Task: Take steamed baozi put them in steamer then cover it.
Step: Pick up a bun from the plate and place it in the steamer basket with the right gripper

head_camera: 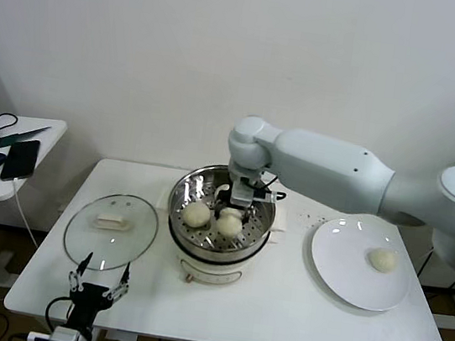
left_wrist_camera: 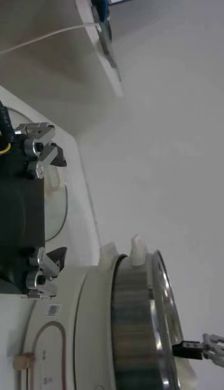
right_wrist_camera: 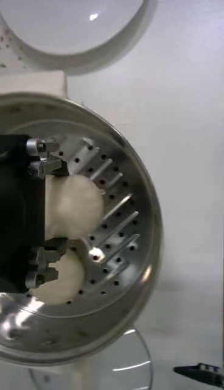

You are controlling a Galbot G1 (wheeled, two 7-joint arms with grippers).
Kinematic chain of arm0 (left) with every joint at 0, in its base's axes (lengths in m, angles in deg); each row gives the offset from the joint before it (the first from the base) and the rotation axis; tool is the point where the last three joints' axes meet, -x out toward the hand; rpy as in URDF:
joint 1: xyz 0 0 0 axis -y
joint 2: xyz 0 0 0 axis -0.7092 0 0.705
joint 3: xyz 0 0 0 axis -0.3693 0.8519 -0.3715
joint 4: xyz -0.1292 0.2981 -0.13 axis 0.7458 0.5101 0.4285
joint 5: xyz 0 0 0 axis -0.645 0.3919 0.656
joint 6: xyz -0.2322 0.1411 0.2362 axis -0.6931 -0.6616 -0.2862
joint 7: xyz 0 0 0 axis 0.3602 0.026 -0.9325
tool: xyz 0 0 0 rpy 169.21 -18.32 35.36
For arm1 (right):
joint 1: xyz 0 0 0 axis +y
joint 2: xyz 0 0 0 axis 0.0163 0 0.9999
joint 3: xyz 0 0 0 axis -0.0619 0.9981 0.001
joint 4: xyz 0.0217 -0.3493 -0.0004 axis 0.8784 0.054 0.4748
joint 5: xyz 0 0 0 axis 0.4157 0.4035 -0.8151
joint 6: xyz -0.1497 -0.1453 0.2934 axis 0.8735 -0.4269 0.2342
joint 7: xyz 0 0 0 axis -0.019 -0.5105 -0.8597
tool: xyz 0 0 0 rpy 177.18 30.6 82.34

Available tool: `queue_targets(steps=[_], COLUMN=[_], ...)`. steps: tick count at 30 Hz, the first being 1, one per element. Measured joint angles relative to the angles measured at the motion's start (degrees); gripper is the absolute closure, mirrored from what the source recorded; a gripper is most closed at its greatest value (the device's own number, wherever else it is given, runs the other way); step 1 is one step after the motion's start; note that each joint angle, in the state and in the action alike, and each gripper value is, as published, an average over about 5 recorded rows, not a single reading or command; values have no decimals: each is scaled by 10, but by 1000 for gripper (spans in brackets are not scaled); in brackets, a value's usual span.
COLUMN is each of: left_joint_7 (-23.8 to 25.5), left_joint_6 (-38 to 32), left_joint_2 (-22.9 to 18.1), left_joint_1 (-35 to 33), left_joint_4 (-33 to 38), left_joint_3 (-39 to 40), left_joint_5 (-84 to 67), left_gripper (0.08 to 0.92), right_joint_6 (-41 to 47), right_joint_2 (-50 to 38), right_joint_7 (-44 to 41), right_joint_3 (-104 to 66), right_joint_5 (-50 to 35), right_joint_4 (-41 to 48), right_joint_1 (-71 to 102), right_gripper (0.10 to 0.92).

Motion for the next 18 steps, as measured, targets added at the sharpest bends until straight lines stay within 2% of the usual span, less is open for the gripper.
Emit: queue_targets(steps=[6,12,18], left_joint_7=[-1,-1,-1], left_joint_6=[-1,-1,0], left_joint_2=[0,0,0], left_joint_1=[0,0,1], left_joint_4=[-3,-3,-3], left_joint_3=[-2,-2,-2], left_joint_5=[0,0,0], left_gripper=[177,177,177], right_joint_6=[-1,-2,-9], right_joint_2=[11,16,16], right_joint_7=[0,1,-1], right_joint_3=[5,5,-5], right_joint_5=[3,10,18], right_joint_4=[-2,1,7], right_joint_1=[13,19,19], right_gripper=[356,232,203])
